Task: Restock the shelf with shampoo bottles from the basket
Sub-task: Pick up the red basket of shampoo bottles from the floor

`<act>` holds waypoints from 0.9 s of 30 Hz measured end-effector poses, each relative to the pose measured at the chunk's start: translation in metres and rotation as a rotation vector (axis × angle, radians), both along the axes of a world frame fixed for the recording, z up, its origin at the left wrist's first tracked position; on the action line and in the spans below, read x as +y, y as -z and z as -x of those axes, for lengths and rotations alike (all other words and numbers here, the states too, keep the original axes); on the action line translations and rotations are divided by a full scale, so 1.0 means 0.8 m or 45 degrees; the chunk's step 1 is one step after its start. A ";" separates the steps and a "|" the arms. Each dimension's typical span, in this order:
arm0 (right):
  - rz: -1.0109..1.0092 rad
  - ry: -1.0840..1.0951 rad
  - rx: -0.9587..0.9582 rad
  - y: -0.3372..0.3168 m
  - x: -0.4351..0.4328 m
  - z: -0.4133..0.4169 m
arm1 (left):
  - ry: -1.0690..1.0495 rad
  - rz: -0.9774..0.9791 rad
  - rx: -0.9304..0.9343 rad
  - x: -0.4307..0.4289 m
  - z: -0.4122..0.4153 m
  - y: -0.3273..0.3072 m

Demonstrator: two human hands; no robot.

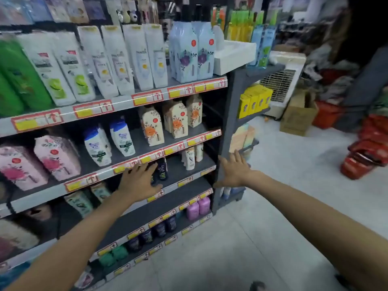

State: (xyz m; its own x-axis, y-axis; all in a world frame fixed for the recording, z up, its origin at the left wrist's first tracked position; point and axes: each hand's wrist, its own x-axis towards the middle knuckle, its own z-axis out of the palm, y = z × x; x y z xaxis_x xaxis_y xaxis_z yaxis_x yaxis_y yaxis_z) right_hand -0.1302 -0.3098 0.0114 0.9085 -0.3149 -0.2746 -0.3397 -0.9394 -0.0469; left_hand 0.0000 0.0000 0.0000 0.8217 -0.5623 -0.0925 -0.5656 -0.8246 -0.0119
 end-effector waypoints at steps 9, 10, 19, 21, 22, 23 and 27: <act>-0.023 0.174 0.017 0.085 -0.264 0.058 | 0.343 -0.149 0.068 -0.288 0.008 0.046; -0.042 0.209 0.042 0.092 -0.300 0.064 | 0.367 -0.158 0.090 -0.330 0.011 0.050; -0.162 0.363 0.008 0.083 -0.569 0.108 | 0.550 -0.193 0.167 -0.663 0.027 0.031; -0.176 0.416 -0.020 0.077 -0.614 0.126 | 0.590 -0.179 0.202 -0.722 0.028 0.025; -0.177 0.445 -0.027 0.074 -0.636 0.135 | 0.621 -0.172 0.195 -0.751 0.028 0.021; -0.179 0.479 -0.031 0.073 -0.659 0.144 | 0.654 -0.175 0.185 -0.779 0.027 0.018; -0.164 0.611 -0.039 0.070 -0.745 0.180 | 0.750 -0.199 0.170 -0.886 0.021 0.016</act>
State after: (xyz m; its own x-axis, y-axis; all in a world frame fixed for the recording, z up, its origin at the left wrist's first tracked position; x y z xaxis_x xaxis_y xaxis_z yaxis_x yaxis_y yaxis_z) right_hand -0.2740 -0.9056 -0.0444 0.6778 -0.6648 -0.3139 -0.7289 -0.6634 -0.1689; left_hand -0.0171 -0.7089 -0.0128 0.3537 -0.8889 -0.2911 -0.9297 -0.3682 -0.0053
